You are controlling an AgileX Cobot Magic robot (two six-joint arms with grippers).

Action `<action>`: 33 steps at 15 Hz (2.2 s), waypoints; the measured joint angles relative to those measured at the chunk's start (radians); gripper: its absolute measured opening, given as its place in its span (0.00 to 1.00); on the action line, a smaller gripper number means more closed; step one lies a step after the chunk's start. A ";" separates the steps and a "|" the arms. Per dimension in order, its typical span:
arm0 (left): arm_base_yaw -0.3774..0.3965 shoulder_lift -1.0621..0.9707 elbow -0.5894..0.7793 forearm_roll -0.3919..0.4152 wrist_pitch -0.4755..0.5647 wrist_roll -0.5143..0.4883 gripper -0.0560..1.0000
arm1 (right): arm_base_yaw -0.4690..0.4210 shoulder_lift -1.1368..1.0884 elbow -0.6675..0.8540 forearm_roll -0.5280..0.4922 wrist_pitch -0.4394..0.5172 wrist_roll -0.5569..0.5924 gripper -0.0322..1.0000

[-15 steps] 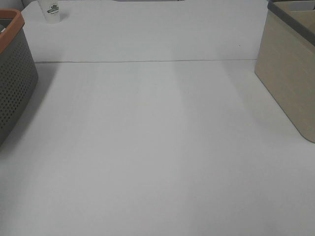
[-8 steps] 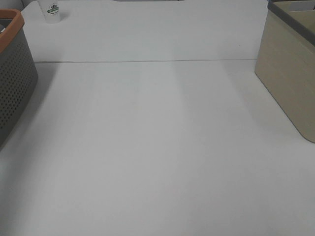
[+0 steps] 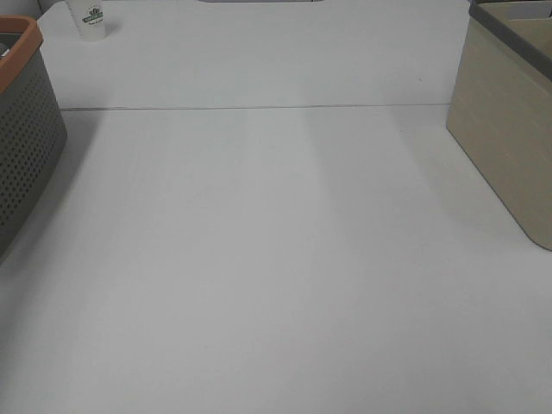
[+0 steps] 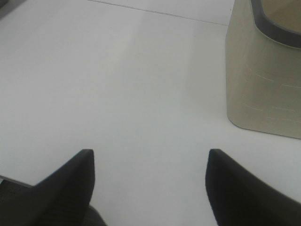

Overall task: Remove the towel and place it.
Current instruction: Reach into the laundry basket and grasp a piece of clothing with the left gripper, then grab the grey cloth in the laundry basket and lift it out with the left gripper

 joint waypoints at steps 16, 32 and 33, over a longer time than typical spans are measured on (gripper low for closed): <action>0.071 0.441 -0.001 -0.221 -0.392 0.011 0.39 | 0.000 0.000 0.000 0.000 0.000 0.001 0.68; -0.091 0.057 -0.124 -0.107 -0.933 0.079 0.05 | 0.000 0.000 0.000 -0.005 0.000 0.009 0.68; -0.113 0.053 -0.164 -0.107 -0.933 0.087 0.05 | 0.000 0.000 0.000 -0.005 0.000 0.009 0.68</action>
